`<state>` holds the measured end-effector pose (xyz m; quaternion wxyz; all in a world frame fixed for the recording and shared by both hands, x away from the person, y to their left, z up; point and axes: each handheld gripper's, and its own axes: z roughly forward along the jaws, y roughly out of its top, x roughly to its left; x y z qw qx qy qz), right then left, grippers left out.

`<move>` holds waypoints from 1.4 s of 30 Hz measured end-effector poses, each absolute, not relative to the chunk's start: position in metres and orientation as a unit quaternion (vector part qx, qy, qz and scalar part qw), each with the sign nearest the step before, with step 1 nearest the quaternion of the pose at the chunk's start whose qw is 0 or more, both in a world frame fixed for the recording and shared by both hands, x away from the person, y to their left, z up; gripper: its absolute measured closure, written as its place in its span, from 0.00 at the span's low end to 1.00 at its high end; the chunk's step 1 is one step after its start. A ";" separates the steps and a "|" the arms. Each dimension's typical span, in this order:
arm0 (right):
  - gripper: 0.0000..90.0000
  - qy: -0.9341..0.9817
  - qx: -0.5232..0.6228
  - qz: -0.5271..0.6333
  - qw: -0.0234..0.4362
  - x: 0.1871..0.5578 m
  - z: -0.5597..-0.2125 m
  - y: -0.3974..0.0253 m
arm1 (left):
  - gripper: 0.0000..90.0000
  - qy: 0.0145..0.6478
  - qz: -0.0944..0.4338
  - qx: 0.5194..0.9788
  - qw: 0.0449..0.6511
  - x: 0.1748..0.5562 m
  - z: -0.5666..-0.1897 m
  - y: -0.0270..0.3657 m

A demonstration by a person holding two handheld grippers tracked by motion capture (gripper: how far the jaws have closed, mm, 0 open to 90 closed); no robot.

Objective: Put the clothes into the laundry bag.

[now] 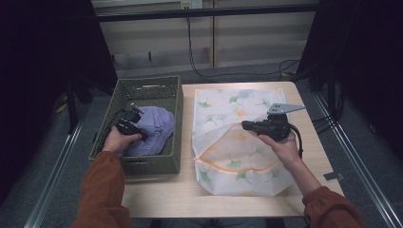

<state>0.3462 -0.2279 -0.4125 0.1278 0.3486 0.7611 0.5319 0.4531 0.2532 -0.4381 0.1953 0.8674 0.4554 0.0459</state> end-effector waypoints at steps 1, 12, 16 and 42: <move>1.00 0.761 0.348 0.532 0.128 0.346 -0.412 -0.228 | 0.91 0.451 0.047 0.868 0.203 0.453 -0.436 0.255; 1.00 0.760 0.348 0.533 0.129 0.347 -0.412 -0.228 | 0.91 0.465 0.066 0.837 0.280 0.445 -0.416 0.275; 1.00 0.760 0.348 0.533 0.130 0.347 -0.412 -0.228 | 0.91 0.461 0.072 0.832 0.301 0.442 -0.411 0.275; 1.00 0.760 0.344 0.536 0.129 0.346 -0.411 -0.227 | 0.91 0.438 0.126 0.797 0.396 0.418 -0.386 0.272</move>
